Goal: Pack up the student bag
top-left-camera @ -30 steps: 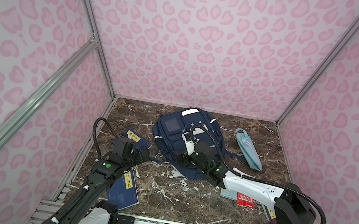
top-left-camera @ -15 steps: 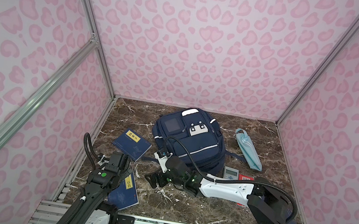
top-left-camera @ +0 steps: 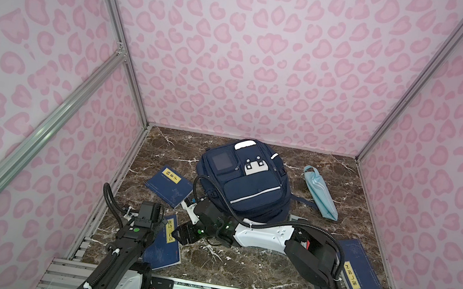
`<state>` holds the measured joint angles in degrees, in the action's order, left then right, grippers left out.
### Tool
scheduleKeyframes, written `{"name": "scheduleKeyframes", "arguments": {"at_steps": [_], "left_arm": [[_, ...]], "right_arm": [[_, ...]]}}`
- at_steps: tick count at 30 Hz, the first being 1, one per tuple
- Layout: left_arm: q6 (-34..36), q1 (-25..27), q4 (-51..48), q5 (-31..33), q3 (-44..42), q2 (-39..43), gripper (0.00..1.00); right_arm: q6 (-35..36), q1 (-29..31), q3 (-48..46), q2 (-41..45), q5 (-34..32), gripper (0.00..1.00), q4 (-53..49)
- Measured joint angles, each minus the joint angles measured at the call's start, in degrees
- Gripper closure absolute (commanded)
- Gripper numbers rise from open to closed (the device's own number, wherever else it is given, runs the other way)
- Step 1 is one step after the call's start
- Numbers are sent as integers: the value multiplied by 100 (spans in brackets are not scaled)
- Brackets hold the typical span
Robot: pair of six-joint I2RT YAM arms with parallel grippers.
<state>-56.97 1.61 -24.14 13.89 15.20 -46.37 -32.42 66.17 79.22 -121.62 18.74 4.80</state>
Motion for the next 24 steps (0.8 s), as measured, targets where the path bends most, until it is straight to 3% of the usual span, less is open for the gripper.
{"name": "scheduleKeyframes", "arguments": {"at_steps": [3,7,12,19,24], "left_arm": [[-44,0,317,-365,-92,195,14],[-83,-4,483,-697,-146,280,15],[-76,-4,710,-870,-199,243,15],[-15,-9,778,-905,-256,321,15],[37,-9,785,-1156,-243,365,15]], "right_arm": [[-146,-55,170,-267,181,30,-114],[-402,-225,339,-498,472,56,-79],[-892,-450,343,-706,765,72,345],[-1051,-463,282,-654,693,84,321],[-1062,-577,107,-487,697,100,254]]}}
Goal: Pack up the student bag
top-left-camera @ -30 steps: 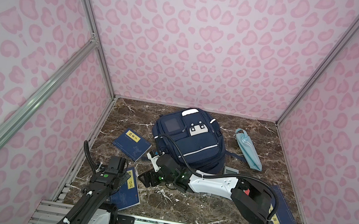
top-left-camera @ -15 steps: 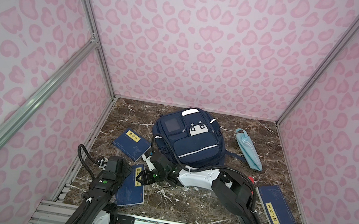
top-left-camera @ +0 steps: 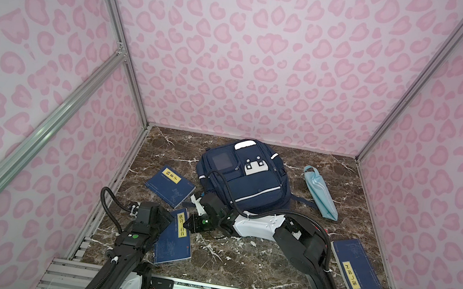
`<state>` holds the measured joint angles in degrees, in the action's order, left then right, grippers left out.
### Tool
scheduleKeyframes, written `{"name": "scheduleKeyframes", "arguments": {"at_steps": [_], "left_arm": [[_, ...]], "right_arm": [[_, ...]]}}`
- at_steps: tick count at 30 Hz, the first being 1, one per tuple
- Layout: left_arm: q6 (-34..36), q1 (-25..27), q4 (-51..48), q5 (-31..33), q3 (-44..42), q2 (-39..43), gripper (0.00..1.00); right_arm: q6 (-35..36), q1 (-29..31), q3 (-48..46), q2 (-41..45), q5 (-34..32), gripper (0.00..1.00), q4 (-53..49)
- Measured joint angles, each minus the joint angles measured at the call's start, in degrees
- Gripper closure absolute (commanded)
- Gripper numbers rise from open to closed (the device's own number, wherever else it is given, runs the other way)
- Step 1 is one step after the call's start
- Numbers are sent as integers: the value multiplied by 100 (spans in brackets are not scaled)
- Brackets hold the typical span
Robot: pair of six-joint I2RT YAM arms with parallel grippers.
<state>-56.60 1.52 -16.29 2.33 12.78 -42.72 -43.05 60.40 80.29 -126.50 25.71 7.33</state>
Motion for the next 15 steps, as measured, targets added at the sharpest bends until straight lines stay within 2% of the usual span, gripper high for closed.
{"name": "scheduleKeyframes", "arguments": {"at_steps": [4,8,12,15], "left_arm": [[339,9,-24,-520,-2,166,12],[765,11,24,-1270,-44,542,11],[1012,50,605,-2039,-146,997,10],[1010,227,1473,-2627,-247,1113,8]], "right_arm": [[153,-76,-208,444,-131,100,-310],[407,-282,-581,1274,-157,100,-428],[608,-584,-1075,2253,-133,100,-566],[678,-938,-1386,2929,144,100,-634]]}}
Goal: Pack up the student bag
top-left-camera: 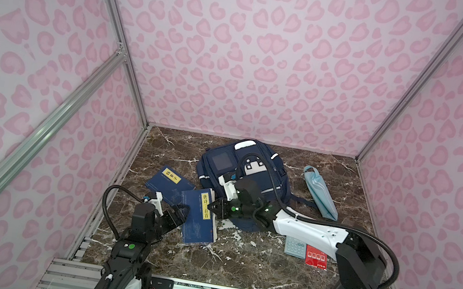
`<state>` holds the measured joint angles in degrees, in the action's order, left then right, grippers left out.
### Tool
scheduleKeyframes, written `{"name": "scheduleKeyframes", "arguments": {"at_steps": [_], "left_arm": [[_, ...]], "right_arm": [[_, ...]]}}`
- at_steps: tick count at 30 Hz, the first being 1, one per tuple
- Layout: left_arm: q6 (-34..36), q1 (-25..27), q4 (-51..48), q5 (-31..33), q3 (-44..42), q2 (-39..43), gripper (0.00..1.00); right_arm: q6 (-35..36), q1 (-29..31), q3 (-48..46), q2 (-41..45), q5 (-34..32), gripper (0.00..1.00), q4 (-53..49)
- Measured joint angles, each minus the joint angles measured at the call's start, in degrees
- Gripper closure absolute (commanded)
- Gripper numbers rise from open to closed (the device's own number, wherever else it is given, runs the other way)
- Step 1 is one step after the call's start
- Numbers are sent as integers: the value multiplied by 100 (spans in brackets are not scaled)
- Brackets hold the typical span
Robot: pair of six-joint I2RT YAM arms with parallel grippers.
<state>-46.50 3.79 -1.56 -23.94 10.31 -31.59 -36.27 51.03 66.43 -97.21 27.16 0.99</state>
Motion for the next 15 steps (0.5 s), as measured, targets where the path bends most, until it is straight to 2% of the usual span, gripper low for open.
{"name": "scheduleKeyframes", "arguments": {"at_steps": [3,6,9,12,13,15], "left_arm": [[-24,411,863,-485,7,-367,10],[11,914,1419,-761,177,-761,13],[125,1445,1812,-822,385,-907,38],[212,1751,1967,-769,527,-922,72],[221,1786,1967,-763,544,-911,78],[247,1836,1958,-761,564,-831,95]], "right_arm": [[-15,-404,-232,505,415,100,-28],[0,-527,-328,935,592,100,-262],[46,-540,-326,1099,800,100,-396],[76,-577,-387,1169,848,100,-518],[94,-605,-407,1193,841,95,-542],[138,-627,-466,1222,815,59,-568]]}}
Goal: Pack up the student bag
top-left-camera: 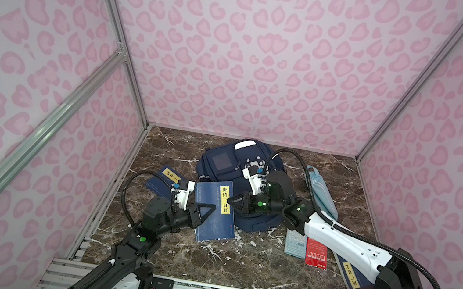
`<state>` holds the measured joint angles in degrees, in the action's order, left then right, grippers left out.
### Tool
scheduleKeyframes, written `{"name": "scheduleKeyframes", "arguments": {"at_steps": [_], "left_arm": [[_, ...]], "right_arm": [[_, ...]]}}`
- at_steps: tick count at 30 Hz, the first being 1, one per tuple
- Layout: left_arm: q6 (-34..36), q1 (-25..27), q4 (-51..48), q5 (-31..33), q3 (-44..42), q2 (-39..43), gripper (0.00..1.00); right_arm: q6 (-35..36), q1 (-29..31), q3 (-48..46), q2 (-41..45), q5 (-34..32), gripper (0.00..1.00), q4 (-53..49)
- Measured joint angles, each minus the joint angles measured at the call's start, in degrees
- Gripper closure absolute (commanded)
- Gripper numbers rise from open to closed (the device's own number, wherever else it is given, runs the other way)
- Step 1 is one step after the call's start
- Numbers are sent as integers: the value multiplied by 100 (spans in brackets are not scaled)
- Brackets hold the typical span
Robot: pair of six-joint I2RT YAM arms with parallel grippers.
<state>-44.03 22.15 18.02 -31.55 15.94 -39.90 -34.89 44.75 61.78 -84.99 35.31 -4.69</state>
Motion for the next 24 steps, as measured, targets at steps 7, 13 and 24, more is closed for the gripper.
{"name": "scheduleKeyframes", "arguments": {"at_steps": [7,13,24], "left_arm": [[-229,33,192,-214,63,7,96],[-673,236,796,-621,295,-190,96],[-994,444,1493,-656,387,-745,96]], "right_arm": [[538,-223,-407,323,173,1,-33],[520,-393,-761,240,863,10,1027],[-138,-678,-1366,328,1847,95,2887]]}}
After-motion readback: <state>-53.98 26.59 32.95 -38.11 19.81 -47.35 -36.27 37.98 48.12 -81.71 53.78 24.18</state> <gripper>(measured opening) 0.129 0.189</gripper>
